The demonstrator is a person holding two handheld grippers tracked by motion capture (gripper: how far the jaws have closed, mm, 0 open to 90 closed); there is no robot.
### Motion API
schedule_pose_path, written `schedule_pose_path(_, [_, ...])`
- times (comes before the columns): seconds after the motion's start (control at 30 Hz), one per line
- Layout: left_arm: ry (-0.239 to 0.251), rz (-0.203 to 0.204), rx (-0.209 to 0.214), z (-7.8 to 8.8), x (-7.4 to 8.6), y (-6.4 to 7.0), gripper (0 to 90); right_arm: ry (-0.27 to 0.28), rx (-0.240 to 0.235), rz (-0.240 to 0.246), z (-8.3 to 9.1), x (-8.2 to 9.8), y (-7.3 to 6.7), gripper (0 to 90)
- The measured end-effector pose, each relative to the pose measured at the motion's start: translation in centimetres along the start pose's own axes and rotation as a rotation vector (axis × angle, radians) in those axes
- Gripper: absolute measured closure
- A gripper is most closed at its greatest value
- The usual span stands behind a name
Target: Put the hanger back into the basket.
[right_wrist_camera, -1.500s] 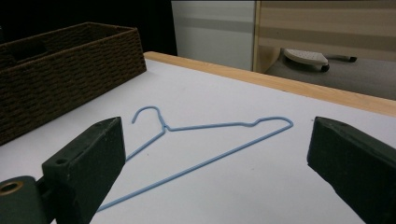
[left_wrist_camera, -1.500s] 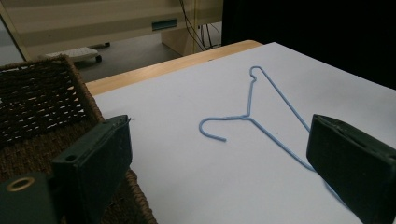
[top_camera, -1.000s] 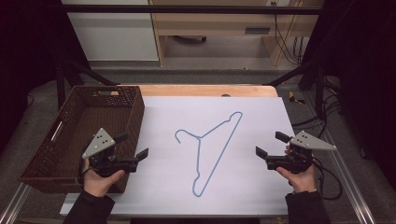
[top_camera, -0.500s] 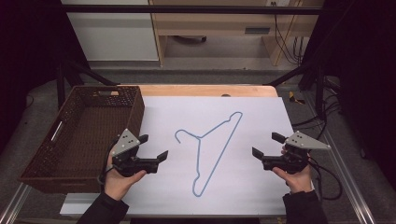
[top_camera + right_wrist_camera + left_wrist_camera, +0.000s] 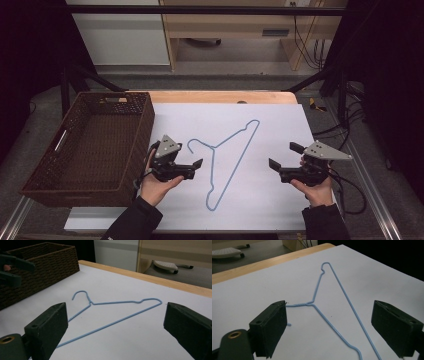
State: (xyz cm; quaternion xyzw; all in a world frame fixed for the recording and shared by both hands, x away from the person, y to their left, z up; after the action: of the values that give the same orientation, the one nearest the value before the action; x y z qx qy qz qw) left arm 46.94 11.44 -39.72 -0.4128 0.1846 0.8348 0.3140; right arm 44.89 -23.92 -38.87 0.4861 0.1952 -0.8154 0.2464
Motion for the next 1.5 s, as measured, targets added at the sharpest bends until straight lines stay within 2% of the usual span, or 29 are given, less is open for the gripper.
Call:
schedule_pose_path(0.1, [-0.017, -0.004, 0.003, -1.2, -0.2, 0.6, 13.8, 0.000, 0.000, 0.005, 0.1, 0.0, 0.1, 5.9])
schedule_pose_path(0.17, [-0.025, 0.009, 0.010, -2.2, -0.3, 1.0, 15.0, 0.000, 0.001, 0.004, 0.1, 0.0, 0.1, 6.0])
schedule_pose_path(0.33, [-0.051, 0.015, 0.010, -3.7, -0.3, 1.2, 16.5, 0.002, -0.001, -0.003, 0.1, 0.0, 0.1, 6.0])
schedule_pose_path(0.43, [-0.076, 0.029, -0.005, -5.1, -0.1, 1.3, 17.7, -0.003, 0.000, 0.006, 0.1, 0.0, 0.2, 6.1])
schedule_pose_path(0.47, [-0.076, 0.029, -0.005, -5.1, -0.1, 1.3, 18.0, -0.003, 0.000, 0.006, 0.1, 0.0, 0.2, 6.1])
schedule_pose_path(0.5, [-0.082, 0.043, -0.010, -5.7, 0.0, 1.3, 18.4, -0.003, 0.002, 0.009, 0.1, 0.0, 0.2, 6.1])
schedule_pose_path(0.83, [-0.128, 0.082, -0.051, -8.3, 0.7, 1.8, 25.0, -0.006, 0.004, -0.001, 0.0, 0.0, 0.2, 6.1])
schedule_pose_path(0.93, [-0.150, 0.100, -0.062, -9.0, 1.2, 1.8, 28.5, -0.007, 0.004, -0.001, -0.1, 0.0, 0.2, 6.1])
schedule_pose_path(1.03, [-0.176, 0.100, -0.086, -9.7, 1.6, 1.8, 31.8, -0.007, 0.003, -0.001, -0.1, 0.0, 0.1, 6.1])
schedule_pose_path(1.2, [-0.194, 0.114, -0.092, -10.4, 1.8, 2.1, 43.3, -0.014, 0.002, 0.008, -0.2, 0.1, 0.1, 6.1])
schedule_pose_path(1.23, [-0.206, 0.116, -0.104, -10.7, 1.9, 2.2, 43.3, -0.015, 0.001, 0.010, -0.2, 0.1, 0.1, 6.1])
schedule_pose_path(1.3, [-0.218, 0.131, -0.123, -11.2, 2.1, 2.2, 49.6, -0.015, 0.001, 0.011, -0.2, 0.1, 0.1, 6.1])
schedule_pose_path(1.5, [-0.249, 0.138, -0.152, -12.0, 2.6, 2.1, 58.7, -0.017, 0.001, 0.012, -0.3, 0.1, 0.1, 6.2])
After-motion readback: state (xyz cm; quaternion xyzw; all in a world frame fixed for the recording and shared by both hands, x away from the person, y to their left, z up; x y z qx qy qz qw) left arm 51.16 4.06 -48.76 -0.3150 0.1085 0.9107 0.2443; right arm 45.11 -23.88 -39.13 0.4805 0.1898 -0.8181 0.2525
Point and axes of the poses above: each handheld gripper's, and its own axes: z roughly backward along the jaws, x roughly out of its underside, y roughly to its right, the point moved 3 cm from there along -z, roughly forward along the jaws, and after that the axes turned 7 degrees about -y, right-handed, at the moved point
